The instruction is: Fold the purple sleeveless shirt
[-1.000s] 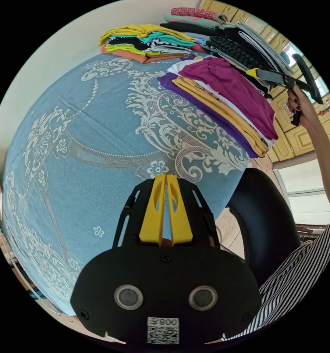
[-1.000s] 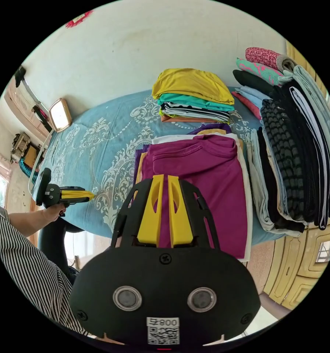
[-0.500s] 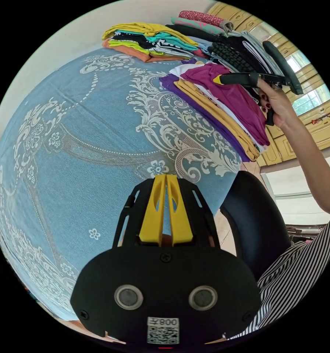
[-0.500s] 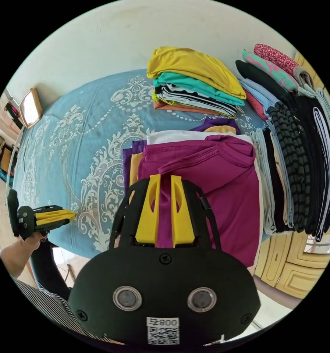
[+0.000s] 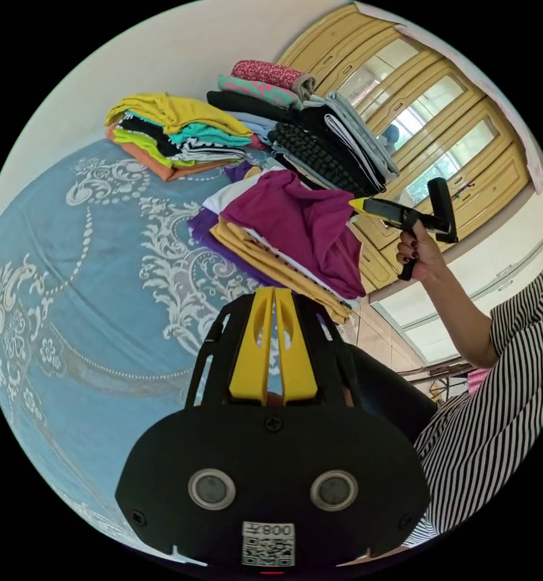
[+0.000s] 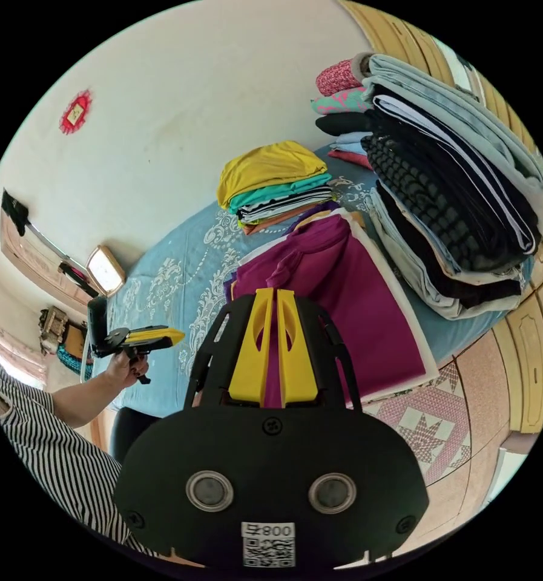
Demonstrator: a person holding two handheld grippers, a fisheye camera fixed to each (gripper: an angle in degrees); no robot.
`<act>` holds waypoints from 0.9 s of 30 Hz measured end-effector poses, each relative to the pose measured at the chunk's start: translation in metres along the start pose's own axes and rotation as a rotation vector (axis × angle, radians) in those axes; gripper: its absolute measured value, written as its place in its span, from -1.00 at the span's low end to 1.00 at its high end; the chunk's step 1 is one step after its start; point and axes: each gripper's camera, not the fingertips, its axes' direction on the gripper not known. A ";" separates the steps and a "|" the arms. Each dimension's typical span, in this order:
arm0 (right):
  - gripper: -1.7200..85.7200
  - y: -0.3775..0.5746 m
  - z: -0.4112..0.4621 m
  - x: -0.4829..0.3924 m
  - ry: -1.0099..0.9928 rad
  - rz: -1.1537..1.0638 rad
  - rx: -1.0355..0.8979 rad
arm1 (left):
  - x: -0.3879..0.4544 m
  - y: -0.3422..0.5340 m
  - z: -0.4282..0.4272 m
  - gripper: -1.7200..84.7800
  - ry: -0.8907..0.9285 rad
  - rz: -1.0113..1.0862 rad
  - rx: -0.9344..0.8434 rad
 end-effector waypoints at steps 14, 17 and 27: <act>-0.95 0.093 -0.102 0.125 -0.236 0.159 0.155 | 0.016 -0.156 0.034 -0.92 -0.067 0.117 -0.049; -0.95 0.104 -0.121 0.140 -0.262 0.156 0.188 | 0.015 -0.177 0.034 -0.90 -0.105 0.105 -0.040; -0.95 0.136 -0.184 0.187 -0.297 0.180 0.305 | -0.002 -0.210 0.054 -0.93 -0.100 0.100 -0.175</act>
